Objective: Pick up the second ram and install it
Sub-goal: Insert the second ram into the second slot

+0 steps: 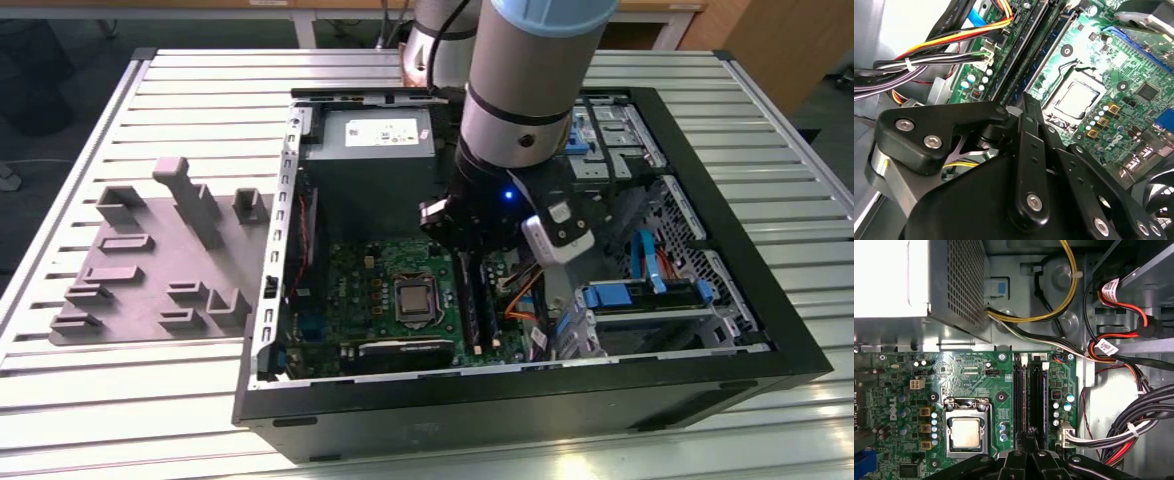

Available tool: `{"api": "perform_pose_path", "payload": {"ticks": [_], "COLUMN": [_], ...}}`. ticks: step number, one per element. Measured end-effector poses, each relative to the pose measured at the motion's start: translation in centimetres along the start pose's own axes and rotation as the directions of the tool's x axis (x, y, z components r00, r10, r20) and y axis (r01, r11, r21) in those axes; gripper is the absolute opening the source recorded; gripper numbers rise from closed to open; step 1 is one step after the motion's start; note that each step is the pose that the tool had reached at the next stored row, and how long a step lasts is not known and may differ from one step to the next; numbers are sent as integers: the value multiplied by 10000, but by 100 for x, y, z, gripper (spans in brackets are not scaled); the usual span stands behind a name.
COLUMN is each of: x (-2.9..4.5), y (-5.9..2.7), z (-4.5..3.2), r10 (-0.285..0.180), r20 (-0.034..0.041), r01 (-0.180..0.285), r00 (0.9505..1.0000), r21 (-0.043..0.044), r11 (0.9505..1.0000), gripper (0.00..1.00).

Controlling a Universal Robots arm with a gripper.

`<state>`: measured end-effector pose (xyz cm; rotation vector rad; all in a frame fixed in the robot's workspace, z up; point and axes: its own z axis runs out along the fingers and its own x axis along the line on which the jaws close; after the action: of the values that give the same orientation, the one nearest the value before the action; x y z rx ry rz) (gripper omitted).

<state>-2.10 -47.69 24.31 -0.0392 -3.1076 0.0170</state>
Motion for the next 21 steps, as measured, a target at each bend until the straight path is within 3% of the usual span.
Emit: {"api": "perform_pose_path", "payload": {"ticks": [18, 21], "x": [5, 4], "y": [-2, -1], "z": [-142, -134], "r10": [-1, -1], "r20": [-59, -60], "r01": [1, 1], "r00": [10000, 10000], "r21": [1, -1], "r11": [10000, 10000], "gripper": [11, 11]}}
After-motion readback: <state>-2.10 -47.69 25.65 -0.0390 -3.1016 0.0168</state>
